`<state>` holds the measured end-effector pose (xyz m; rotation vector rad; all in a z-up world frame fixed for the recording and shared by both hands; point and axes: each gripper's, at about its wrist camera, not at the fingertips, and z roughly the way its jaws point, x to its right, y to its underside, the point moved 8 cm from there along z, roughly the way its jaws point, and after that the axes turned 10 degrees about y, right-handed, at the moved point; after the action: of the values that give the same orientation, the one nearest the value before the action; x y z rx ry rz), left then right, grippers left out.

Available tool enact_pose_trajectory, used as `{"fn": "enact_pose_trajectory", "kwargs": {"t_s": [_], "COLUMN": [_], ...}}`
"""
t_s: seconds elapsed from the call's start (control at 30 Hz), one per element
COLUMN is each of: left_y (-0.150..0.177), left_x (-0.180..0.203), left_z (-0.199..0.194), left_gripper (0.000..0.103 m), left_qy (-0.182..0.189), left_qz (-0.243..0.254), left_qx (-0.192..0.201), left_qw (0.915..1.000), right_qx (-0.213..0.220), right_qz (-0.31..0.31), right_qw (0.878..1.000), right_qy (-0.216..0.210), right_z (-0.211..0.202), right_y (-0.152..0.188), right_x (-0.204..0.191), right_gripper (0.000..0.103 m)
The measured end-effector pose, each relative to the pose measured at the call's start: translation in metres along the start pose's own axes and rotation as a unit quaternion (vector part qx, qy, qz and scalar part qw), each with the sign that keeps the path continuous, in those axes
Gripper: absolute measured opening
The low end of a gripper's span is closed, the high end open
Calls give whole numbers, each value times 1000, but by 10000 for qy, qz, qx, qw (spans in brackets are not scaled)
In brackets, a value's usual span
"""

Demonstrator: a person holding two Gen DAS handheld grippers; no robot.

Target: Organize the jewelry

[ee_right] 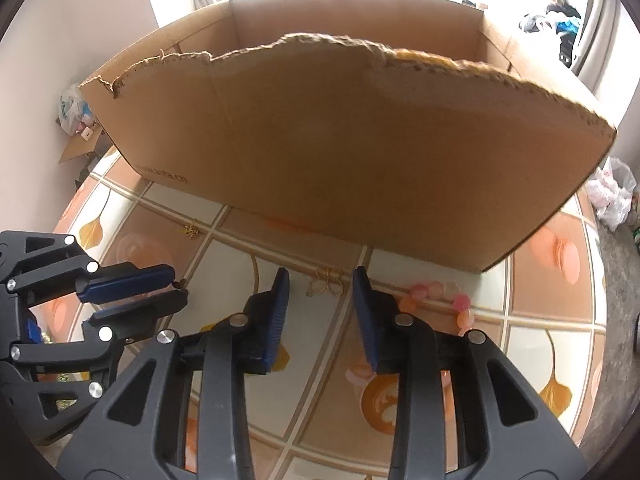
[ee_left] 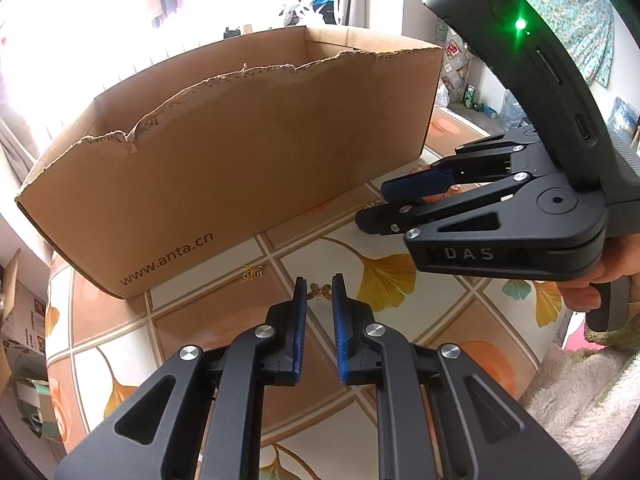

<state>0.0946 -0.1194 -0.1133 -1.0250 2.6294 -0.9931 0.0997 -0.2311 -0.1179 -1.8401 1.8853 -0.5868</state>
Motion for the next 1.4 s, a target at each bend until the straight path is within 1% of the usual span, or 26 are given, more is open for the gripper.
{"fn": "enact_pose_trajectory", "kwargs": {"t_s": [0.1,0.17,0.23,0.3,0.47,0.6,0.83,1.03,1.2,1.4], "left_y": [0,0,1,0,0,0,0,-1,-6,-24], "left_x": [-1,-2,-3,-4,-5,-6,-6,-3,1,1], "left_z": [2,2,3,4,5,6,8,2,-13,-52], "left_gripper": [13,13,13,13,13,13,13,13,13,13], "left_qy": [4,7,14,15,15,4,-13,-55,-113,-239], "left_qz": [-11,-18,-36,-42,-41,-45,-33,-5,45,169], "left_qx": [-4,-8,-10,-15,-10,-6,8,57,187,555], "left_qw": [10000,10000,10000,10000,10000,10000,10000,10000,9998,9980], "right_qx": [0,3,-1,-18,10,14,45,146,280,634], "right_qz": [-127,-180,-174,-132,-90,-43,-23,-46,-66,-145], "right_qw": [9999,9998,9998,9999,10000,10000,10000,9999,9996,9977], "right_qy": [97,96,99,57,24,-5,-8,-10,-46,-215], "right_z": [1,0,0,0,-3,-5,-6,-17,-37,-77], "right_y": [-1,-1,-1,-2,0,4,1,-3,-6,-17], "right_x": [-3,-5,-5,-4,-4,7,5,4,3,0], "right_gripper": [31,27,20,16,16,16,16,16,16,16]}}
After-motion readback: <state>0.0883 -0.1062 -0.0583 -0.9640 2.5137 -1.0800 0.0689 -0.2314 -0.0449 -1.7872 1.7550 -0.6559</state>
